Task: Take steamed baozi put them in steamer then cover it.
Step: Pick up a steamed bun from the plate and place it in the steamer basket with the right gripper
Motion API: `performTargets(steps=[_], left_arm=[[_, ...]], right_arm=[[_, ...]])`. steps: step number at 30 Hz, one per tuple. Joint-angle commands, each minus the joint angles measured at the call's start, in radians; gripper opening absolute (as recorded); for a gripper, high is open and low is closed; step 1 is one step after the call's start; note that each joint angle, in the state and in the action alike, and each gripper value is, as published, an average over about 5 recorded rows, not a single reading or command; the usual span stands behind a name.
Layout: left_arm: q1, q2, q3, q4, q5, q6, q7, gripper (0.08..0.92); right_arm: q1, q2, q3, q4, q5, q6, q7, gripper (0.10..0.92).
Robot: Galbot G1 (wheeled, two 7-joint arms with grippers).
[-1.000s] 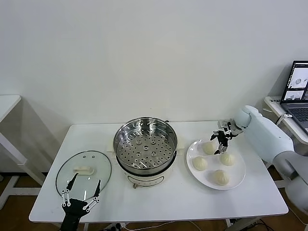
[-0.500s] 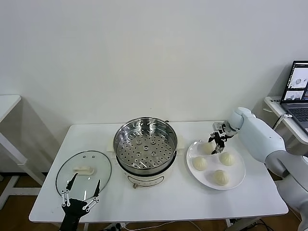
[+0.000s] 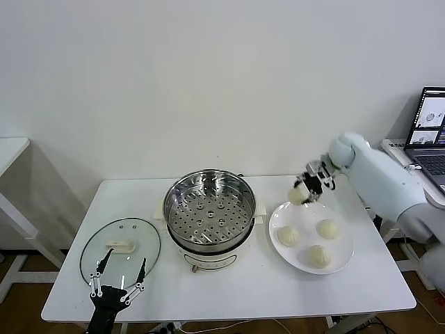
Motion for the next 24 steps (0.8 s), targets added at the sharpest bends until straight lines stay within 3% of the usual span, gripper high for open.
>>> performTargets(steps=[1, 10, 24], left_arm=[[0.002, 0.0, 0.003, -0.002, 0.0, -0.005, -0.001, 0.823], [0.0, -0.001, 0.011, -0.005, 0.002, -0.007, -0.005, 0.823], [-0.004, 0.001, 0.009, 0.001, 0.001, -0.015, -0.005, 0.823]], right_arm=[[0.249, 0.036, -0.18, 0.207, 0.094, 0.223, -0.027, 0.687], [0.278, 0.212, -0.24, 0.269, 0.038, 0.313, -0.028, 0.695], [0.123, 0.391, -0.242, 0.091, -0.151, 0.318, 0.015, 0.696]])
